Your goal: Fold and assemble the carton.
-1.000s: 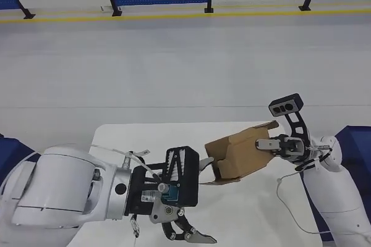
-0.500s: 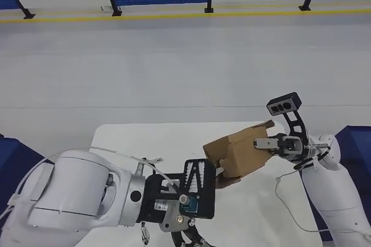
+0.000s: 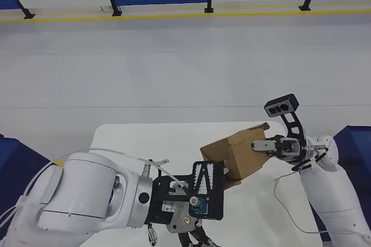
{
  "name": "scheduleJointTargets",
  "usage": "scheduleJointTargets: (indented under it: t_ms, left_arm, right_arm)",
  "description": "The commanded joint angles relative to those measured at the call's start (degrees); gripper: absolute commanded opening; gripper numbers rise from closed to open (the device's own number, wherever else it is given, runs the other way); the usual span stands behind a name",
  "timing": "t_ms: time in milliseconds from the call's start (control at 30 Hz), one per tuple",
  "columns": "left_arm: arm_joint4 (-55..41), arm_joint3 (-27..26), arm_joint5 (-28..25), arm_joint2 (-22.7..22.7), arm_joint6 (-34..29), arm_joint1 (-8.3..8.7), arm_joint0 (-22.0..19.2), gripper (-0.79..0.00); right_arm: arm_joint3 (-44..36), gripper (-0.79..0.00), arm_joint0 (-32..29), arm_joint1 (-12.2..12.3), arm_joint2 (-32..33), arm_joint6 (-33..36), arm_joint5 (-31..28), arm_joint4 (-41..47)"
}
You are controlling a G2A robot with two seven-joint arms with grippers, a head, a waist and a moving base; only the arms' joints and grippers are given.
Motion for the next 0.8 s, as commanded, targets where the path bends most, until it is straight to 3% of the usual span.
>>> scheduleJointTargets:
  t_ms: [0,767]
  left_arm:
    - [0.36,0.0,0.37,0.38,0.27,-0.01,-0.15,0.0]
    - [2.69,0.0,1.13,1.96,1.71,0.3,-0.18,0.0]
  right_arm:
    - [-0.06,-0.785,-0.02,-0.07,-0.15,0.0,-0.03,-0.13]
    - [-1.3,-0.785,-1.03,-0.49,0.45,-0.33,0.08,-1.06]
